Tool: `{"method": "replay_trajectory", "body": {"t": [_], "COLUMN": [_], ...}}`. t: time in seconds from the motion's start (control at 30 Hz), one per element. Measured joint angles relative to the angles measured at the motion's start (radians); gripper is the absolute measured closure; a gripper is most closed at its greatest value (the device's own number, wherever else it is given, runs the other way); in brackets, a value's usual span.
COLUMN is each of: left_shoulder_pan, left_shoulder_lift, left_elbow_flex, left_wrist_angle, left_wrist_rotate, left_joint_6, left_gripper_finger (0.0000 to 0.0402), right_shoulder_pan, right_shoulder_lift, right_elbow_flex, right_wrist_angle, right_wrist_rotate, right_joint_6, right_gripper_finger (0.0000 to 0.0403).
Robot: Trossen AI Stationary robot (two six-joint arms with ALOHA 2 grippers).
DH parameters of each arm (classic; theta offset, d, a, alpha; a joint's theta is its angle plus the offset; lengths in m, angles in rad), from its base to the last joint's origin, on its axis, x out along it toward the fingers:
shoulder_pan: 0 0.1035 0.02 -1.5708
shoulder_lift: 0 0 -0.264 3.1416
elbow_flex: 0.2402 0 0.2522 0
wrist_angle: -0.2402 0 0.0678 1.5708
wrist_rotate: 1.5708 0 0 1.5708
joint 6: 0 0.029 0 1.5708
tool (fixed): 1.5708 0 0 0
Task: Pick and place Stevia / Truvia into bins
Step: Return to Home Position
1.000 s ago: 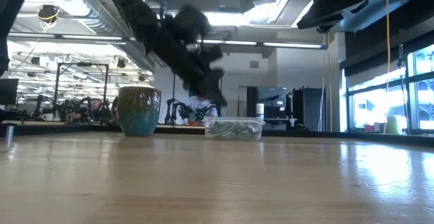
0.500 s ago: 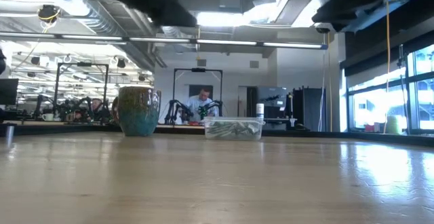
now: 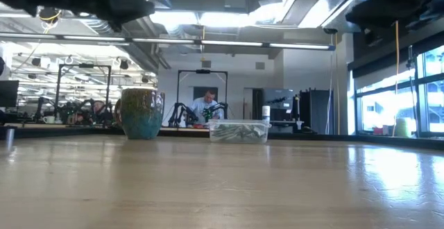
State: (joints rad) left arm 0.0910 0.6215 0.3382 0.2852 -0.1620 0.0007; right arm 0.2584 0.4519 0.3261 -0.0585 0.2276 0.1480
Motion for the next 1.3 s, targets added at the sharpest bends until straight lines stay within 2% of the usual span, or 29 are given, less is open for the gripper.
{"method": "replay_trajectory", "body": {"t": [0.53, 0.8, 0.9, 1.3], "left_shoulder_pan": [0.002, 0.002, 0.002, 0.003], "left_shoulder_lift": [-0.288, -0.388, -0.425, -0.496], "left_elbow_flex": [-0.197, -0.217, -0.217, -0.218], "left_wrist_angle": [0.01, -0.017, -0.064, -0.164], "left_wrist_rotate": [-0.028, -0.033, -0.069, -0.074], "left_joint_6": [-0.033, -0.021, -0.017, -0.024], "left_gripper_finger": [0.0334, 0.0332, 0.0332, 0.0331], "right_shoulder_pan": [-0.001, -0.001, -0.001, -0.001], "right_shoulder_lift": [-0.276, -0.401, -0.445, -0.45], "right_elbow_flex": [-0.151, -0.163, -0.163, -0.163], "right_wrist_angle": [-0.023, -0.097, -0.132, -0.157], "right_wrist_rotate": [0.0, 0.0, 0.0, 0.001], "right_joint_6": [-0.003, 0.001, 0.001, 0.001], "right_gripper_finger": [0.0313, 0.0313, 0.0313, 0.0313]}}
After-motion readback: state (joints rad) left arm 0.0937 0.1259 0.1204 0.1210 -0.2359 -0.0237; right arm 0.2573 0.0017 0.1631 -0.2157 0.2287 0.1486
